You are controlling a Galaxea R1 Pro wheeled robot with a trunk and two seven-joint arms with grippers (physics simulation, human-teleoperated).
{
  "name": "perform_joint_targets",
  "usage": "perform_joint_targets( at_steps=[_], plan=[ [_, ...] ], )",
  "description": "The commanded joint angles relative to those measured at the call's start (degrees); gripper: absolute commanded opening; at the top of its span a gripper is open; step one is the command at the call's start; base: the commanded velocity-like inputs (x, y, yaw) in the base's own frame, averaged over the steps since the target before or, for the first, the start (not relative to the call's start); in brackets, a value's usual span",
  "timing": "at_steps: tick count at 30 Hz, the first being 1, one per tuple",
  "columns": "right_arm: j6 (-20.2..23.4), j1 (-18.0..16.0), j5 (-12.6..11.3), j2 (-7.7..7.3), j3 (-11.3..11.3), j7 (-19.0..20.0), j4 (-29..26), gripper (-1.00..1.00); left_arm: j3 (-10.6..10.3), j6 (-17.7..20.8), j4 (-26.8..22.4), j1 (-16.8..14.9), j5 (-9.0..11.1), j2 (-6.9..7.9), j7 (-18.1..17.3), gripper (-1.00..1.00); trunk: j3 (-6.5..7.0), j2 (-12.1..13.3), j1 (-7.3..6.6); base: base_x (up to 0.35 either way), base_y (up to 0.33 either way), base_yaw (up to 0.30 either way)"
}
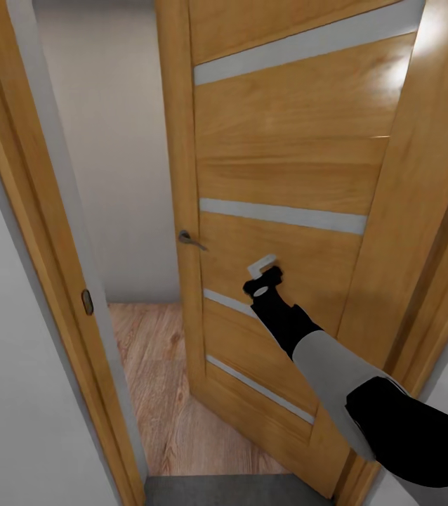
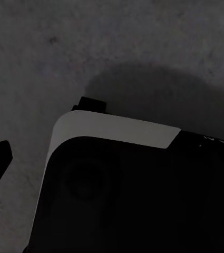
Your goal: Move the two storage containers from the living room to the garage. In the garage, place one container on the floor and stack the other container on top of it (either order is fine).
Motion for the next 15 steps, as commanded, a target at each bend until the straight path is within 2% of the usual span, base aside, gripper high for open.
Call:
perform_joint_targets(
  at_steps=[1, 5, 15],
  plan=[
    [0.88, -0.08, 2.03, 0.00, 0.13, -2.48, -0.06, 1.00, 0.31, -0.10, -0.06, 0.02, 0.14, -0.02, 0.01, 1.00, -0.05, -0.03, 0.00, 0.000, 0.000, 0.000],
    [0.71, -0.08, 2.22, 0.00, 0.19, -4.57, -0.07, 1.00, 0.34, -0.09, -0.06, 0.02, 0.14, 0.03, 0.01, 1.00, -0.05, -0.03, 0.00, 0.000, 0.000, 0.000],
    [0.76, -0.08, 2.01, 0.00, 0.08, -4.61, 0.00, 1.00, 0.32, -0.09, -0.06, 0.02, 0.14, 0.04, 0.01, 1.00, -0.05, -0.03, 0.00, 0.000, 0.000, 0.000]
  ],
)
